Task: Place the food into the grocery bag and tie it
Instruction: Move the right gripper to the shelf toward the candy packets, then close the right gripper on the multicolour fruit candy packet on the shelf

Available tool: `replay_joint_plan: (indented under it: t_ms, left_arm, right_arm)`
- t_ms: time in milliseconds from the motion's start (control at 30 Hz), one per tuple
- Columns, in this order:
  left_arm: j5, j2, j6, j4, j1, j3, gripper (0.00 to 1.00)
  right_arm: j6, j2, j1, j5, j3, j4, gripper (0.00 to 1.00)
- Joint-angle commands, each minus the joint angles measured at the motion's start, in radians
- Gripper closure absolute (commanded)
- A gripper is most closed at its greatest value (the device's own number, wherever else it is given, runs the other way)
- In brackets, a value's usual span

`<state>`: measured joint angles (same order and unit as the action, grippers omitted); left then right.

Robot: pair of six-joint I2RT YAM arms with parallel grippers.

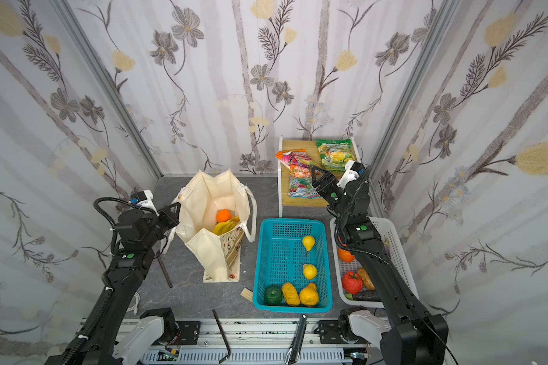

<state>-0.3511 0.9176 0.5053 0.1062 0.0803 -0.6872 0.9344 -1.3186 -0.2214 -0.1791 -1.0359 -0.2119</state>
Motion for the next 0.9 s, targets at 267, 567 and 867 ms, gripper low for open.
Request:
replay_joint_plan:
  t_ms: [267, 567, 867]
  left_arm:
    - [0.016, 0.001, 0.008, 0.044, 0.001, 0.002, 1.00]
    - [0.018, 0.003, 0.009, 0.044, 0.001, 0.002, 1.00]
    - [0.019, 0.001, 0.009, 0.044, 0.002, 0.002, 1.00]
  right_arm:
    - [0.036, -0.037, 0.013, -0.004, -0.009, -0.037, 0.36]
    - [0.059, -0.041, 0.020, 0.001, 0.010, -0.063, 0.30]
    - [0.026, -0.065, 0.022, 0.014, -0.044, -0.015, 0.34]
